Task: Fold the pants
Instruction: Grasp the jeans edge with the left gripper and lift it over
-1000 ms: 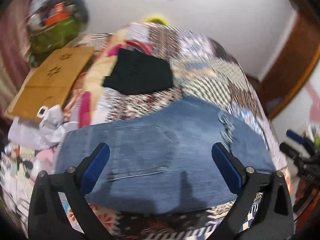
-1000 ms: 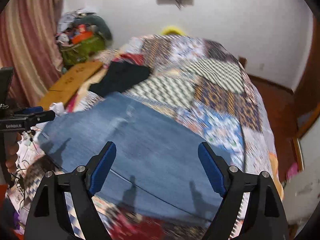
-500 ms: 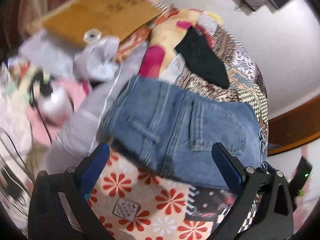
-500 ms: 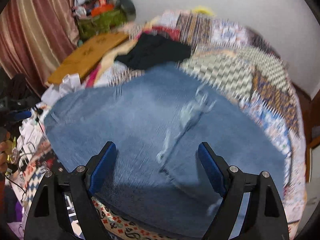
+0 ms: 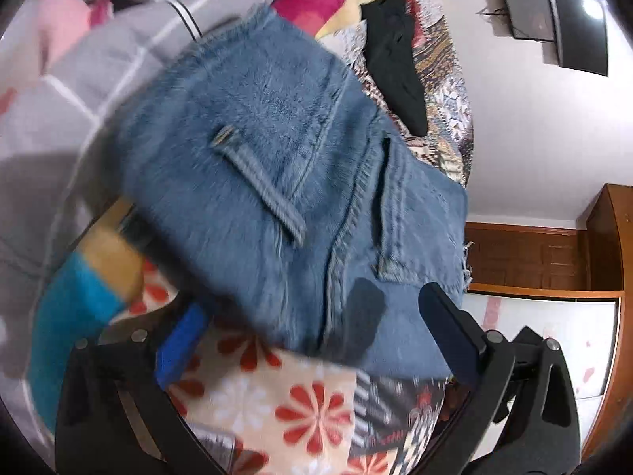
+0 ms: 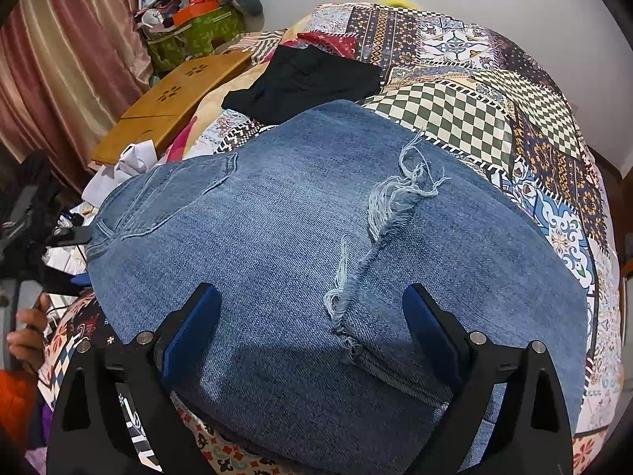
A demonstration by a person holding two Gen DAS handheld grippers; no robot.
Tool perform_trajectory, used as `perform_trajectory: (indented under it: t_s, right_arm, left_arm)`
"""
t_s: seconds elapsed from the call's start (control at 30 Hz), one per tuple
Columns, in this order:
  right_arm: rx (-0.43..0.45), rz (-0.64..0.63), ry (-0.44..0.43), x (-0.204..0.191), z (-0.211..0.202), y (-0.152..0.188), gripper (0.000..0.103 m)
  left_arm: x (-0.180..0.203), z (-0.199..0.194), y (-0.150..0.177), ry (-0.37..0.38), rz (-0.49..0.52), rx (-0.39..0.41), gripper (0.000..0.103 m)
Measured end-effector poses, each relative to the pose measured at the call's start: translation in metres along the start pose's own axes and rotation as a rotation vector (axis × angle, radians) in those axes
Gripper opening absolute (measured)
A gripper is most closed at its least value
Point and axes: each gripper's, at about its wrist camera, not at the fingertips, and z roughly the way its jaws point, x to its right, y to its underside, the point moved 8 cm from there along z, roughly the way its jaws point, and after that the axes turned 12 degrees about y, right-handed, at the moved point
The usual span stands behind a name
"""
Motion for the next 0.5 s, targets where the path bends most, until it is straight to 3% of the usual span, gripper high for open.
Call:
perform_trajectory:
  t_s: [0.1,0.17,0.23,0.37,0.43,0.5]
  right_arm:
    - [0.0,-0.002,-0.001,-0.001,0.001,-0.001,0.095]
    - [0.001,-0.001,-0.006,0.0,0.001,0.0,0.096]
    - [0.001,0.004,-0.011,0.0,0.001,-0.001,0.096]
    - [0.001,0.011,-0.013,0.001,0.0,0.0,0.096]
    - [-0.001,0.012,-0.01,0.002,-0.001,0.001,0.094]
    - [-0.004,0.009,-0.004,0.003,-0.003,0.001,0.094]
  left_arm:
    - [0.004,0.008,-0.01,-0.04,-0.01,-0.005,0.103]
    - [0.006,0.008,-0.018,-0.073,0.004,0.023,0.097]
    - [0.006,0.0,-0.023,-0.188,0.034,0.096,0.071]
    - [0.023,-0.009,-0.025,-0.318,0.154,0.204,0.051]
    - [0.039,-0.015,-0.022,-0.386,0.246,0.265,0.037]
    - [0.058,-0.023,-0.02,-0.475,0.358,0.323,0.03]
